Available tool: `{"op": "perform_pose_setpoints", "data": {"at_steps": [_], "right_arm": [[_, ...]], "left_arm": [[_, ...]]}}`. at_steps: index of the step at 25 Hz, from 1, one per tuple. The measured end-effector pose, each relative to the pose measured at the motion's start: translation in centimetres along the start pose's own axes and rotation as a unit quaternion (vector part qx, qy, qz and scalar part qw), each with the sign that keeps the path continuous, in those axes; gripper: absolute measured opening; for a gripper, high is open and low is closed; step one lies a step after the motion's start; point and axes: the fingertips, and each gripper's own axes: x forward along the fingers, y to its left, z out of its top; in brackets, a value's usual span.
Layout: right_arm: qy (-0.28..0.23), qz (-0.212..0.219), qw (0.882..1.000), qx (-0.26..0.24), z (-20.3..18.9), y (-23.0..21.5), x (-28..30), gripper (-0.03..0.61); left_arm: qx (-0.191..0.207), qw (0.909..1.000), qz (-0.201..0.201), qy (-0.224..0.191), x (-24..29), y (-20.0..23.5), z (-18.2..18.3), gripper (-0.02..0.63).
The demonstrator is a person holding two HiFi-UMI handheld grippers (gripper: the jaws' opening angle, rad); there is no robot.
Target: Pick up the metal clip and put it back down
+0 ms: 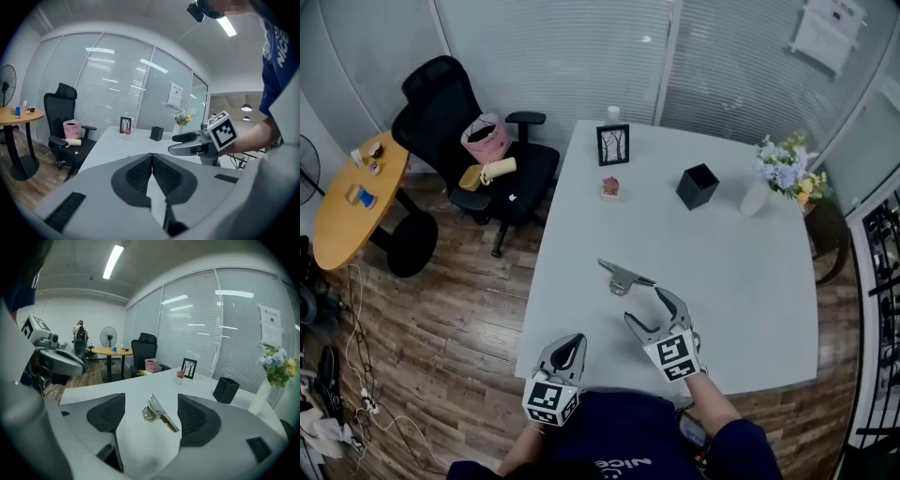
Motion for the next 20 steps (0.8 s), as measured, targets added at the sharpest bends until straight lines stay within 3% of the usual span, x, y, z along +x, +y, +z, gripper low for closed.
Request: {"op": "perform_pose_setpoints", "data": {"at_steps": [9, 20], "right_arm": [[-0.087, -0.061, 0.991, 0.084, 1.7, -0.5, -9.0, 0.354], [-0.081, -0.132, 0.971, 0.180, -3.6, 0.8, -14.8, 0.345]], "left_arm": [[0.018, 0.9982, -0.052, -0.025, 2.2, -3.4, 2.0, 0.003], [0.038, 0.9942, -0.097, -0.028, 2.9, -6.4, 2.4, 0.003]]}}
